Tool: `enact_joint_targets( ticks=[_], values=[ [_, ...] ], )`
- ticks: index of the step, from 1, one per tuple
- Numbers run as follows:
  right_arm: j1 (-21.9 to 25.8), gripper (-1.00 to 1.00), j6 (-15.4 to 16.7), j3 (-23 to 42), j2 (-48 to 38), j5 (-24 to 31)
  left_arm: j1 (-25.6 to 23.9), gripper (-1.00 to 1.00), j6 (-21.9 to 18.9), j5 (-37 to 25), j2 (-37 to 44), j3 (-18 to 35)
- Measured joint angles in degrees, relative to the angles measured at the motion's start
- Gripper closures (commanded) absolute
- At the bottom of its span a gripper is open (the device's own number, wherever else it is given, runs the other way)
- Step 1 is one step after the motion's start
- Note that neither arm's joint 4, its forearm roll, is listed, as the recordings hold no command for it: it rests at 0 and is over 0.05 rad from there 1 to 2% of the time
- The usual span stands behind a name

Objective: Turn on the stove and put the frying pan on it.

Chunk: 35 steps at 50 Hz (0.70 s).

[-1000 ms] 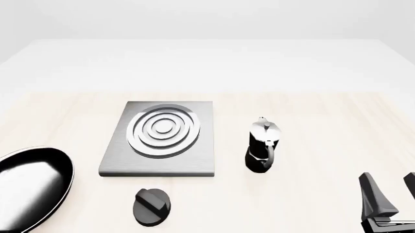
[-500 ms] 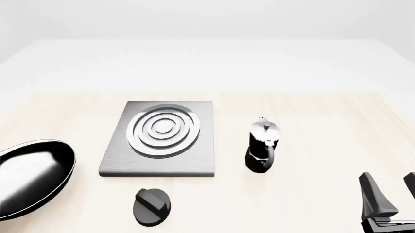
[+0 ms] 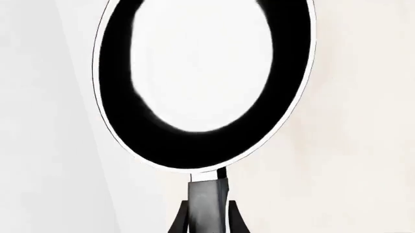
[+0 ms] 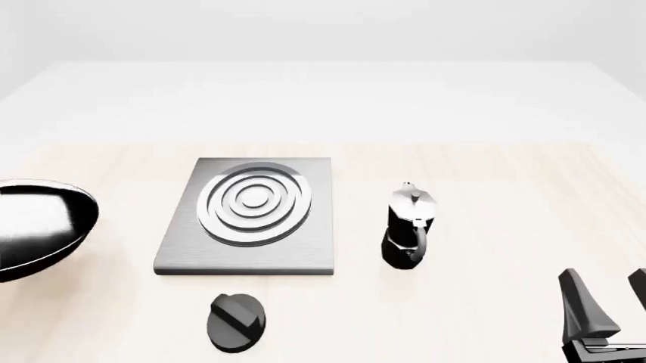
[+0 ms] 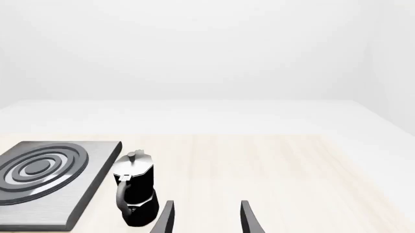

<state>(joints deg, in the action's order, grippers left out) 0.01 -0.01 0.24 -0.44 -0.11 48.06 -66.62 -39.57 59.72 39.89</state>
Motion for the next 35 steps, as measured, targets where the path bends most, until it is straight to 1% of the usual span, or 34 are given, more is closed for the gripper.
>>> enact_joint_targets(
  ticks=[12,25,35],
  values=[
    [0.0,-1.0,0.0,0.0,0.0,0.0,-6.21,1.0,2.46,-2.43,-0.7,4.15],
    [0.0,-1.0,0.0,0.0,0.0,0.0,-12.82,1.0,4.35,-1.31,0.94,6.47],
    [0.0,-1.0,0.0,0.0,0.0,0.0,-18.02,1.0,6.73,0.48,2.02,7.79]
  ],
)
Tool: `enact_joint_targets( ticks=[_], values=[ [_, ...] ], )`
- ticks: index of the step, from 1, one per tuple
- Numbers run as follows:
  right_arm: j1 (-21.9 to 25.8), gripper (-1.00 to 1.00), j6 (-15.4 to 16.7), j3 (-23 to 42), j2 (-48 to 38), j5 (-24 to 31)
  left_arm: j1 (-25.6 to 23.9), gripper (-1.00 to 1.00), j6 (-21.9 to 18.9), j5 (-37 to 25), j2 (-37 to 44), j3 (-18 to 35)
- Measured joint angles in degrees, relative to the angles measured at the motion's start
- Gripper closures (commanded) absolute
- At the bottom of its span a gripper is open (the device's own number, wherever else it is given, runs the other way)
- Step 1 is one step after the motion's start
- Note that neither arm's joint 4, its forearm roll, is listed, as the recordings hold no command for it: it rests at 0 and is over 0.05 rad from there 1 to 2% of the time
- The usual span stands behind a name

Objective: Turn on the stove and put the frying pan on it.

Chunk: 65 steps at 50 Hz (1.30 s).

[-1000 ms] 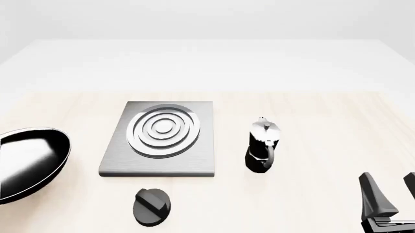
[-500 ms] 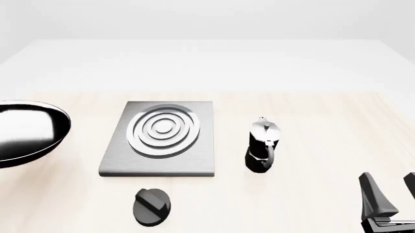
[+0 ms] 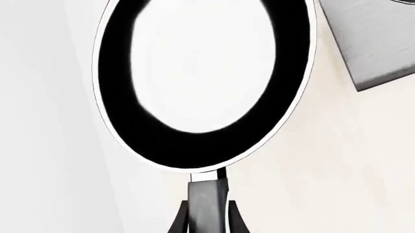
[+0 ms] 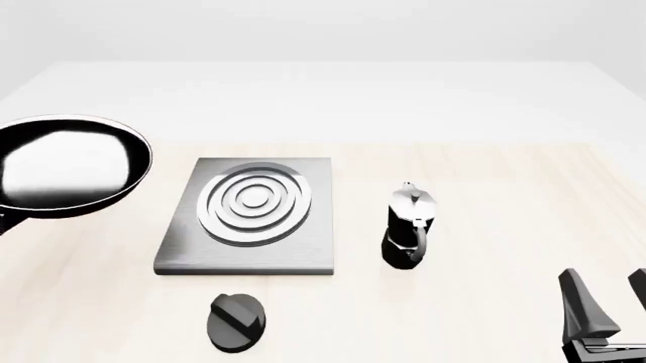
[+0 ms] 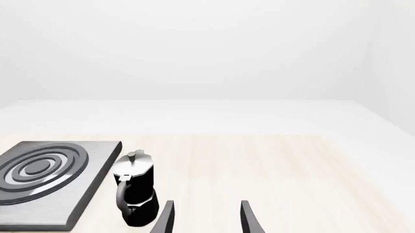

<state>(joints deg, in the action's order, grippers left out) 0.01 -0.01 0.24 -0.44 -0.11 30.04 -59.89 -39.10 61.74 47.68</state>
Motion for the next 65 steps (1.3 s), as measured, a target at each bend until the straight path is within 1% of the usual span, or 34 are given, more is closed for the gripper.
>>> enact_joint_targets(
  ticks=[14,23,32,50,65],
  values=[
    [0.0,-1.0,0.0,0.0,0.0,0.0,-8.9,1.0,4.2,2.81,0.62,0.93],
    [0.0,-1.0,0.0,0.0,0.0,0.0,-15.6,1.0,7.58,4.76,1.07,0.45],
    [0.0,-1.0,0.0,0.0,0.0,0.0,-20.9,1.0,10.56,6.11,1.65,-0.38],
    [0.0,-1.0,0.0,0.0,0.0,0.0,-28.53,1.0,17.19,7.77,1.94,-1.38],
    [0.0,-1.0,0.0,0.0,0.0,0.0,-32.93,1.0,20.93,9.21,3.11,-3.36]
  ],
)
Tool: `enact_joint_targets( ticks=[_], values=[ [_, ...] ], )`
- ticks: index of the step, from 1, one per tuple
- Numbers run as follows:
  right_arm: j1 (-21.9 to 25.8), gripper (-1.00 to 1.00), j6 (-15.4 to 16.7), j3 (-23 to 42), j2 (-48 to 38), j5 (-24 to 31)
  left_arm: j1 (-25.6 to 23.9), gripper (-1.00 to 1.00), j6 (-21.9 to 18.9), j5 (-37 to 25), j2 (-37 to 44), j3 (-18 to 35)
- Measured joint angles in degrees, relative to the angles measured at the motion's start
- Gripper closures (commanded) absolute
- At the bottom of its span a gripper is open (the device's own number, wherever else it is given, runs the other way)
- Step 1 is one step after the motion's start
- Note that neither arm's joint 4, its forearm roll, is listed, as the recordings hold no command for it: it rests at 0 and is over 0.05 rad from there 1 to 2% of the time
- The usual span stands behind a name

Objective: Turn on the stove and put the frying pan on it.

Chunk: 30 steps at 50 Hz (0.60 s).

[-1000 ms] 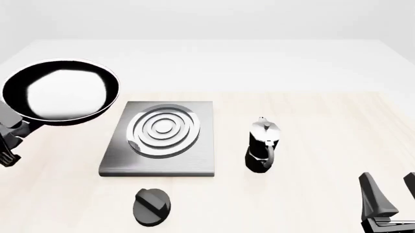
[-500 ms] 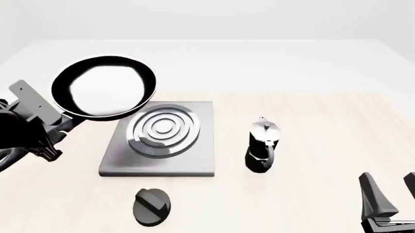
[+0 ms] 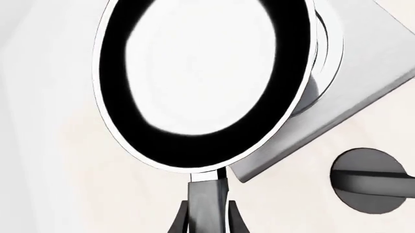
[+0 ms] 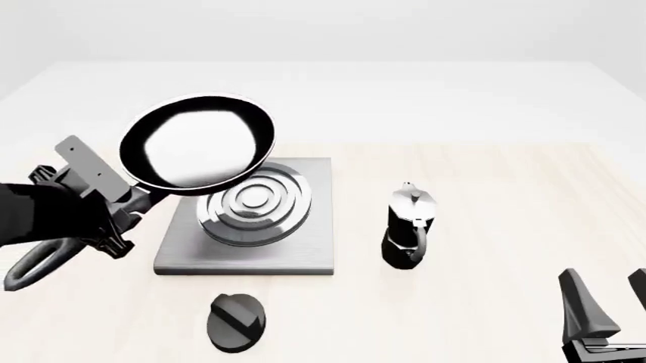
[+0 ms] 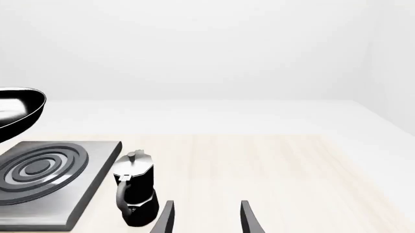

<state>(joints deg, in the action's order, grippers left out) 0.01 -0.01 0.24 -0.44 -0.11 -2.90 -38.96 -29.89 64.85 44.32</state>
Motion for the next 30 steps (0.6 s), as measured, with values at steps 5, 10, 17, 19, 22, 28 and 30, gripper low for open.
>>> enact_joint_targets(
  ticks=[5,10,17,19,22,28,30],
  values=[
    [0.0,-1.0,0.0,0.0,0.0,0.0,-0.84,1.0,0.63,-0.01,0.4,-0.41],
    [0.0,-1.0,0.0,0.0,0.0,0.0,-1.59,1.0,1.05,0.07,0.86,-0.69],
    [0.0,-1.0,0.0,0.0,0.0,0.0,-2.66,1.0,1.53,0.25,1.57,-0.87],
    [0.0,-1.0,0.0,0.0,0.0,0.0,-2.97,1.0,1.66,0.29,1.74,-0.83],
    [0.0,-1.0,0.0,0.0,0.0,0.0,-3.43,1.0,1.83,0.46,2.01,-0.92],
    [0.0,-1.0,0.0,0.0,-0.01,0.0,-4.28,1.0,2.03,0.73,2.63,-1.12],
    [0.0,-1.0,0.0,0.0,0.0,0.0,-4.54,1.0,2.06,0.83,2.87,-1.2]
  ],
)
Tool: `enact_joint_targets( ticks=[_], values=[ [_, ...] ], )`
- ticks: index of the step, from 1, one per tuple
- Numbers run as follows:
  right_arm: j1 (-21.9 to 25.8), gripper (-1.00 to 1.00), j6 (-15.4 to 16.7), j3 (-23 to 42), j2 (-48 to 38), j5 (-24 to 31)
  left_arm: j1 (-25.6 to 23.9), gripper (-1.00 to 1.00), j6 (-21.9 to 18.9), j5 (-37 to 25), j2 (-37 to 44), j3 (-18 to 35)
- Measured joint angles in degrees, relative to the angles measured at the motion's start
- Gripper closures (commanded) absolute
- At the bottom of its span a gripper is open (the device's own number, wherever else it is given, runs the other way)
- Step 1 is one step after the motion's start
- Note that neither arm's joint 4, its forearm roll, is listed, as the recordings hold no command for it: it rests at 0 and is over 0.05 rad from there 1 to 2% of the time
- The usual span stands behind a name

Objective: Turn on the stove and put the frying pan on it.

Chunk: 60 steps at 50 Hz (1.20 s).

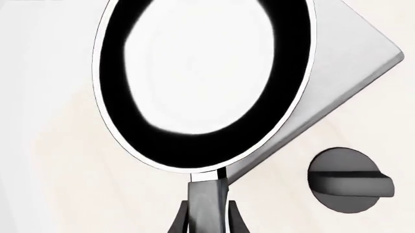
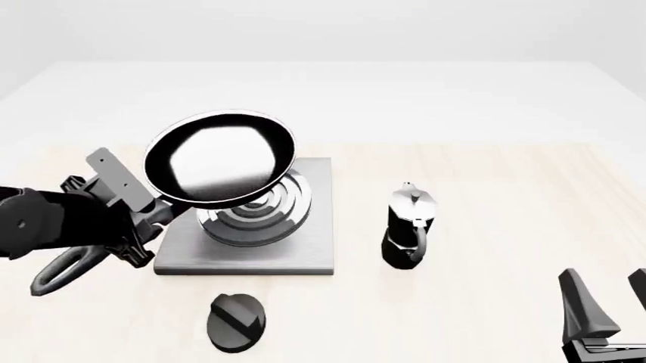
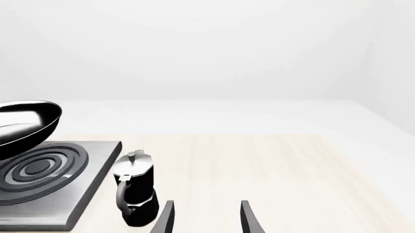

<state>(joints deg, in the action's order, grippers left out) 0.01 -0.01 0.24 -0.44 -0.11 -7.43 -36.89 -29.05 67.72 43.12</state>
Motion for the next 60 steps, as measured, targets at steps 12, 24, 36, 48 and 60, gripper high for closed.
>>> enact_joint_targets(
  ticks=[12,24,36,48,60],
  values=[
    [0.0,-1.0,0.01,0.0,0.0,0.0,-1.31,1.0,-0.05,0.78,1.71,-0.54],
    [0.0,-1.0,0.0,0.0,0.0,0.0,-2.55,1.0,0.03,2.03,3.64,-0.8],
    [0.0,-1.0,0.0,0.0,0.0,0.0,-3.95,1.0,0.12,3.81,6.22,-0.59],
    [0.0,-1.0,0.0,0.0,0.0,0.0,-4.81,1.0,0.16,5.03,8.16,-0.89],
    [0.0,-1.0,0.0,0.0,0.0,0.0,-4.64,1.0,-0.3,5.7,9.53,-0.87]
  ],
)
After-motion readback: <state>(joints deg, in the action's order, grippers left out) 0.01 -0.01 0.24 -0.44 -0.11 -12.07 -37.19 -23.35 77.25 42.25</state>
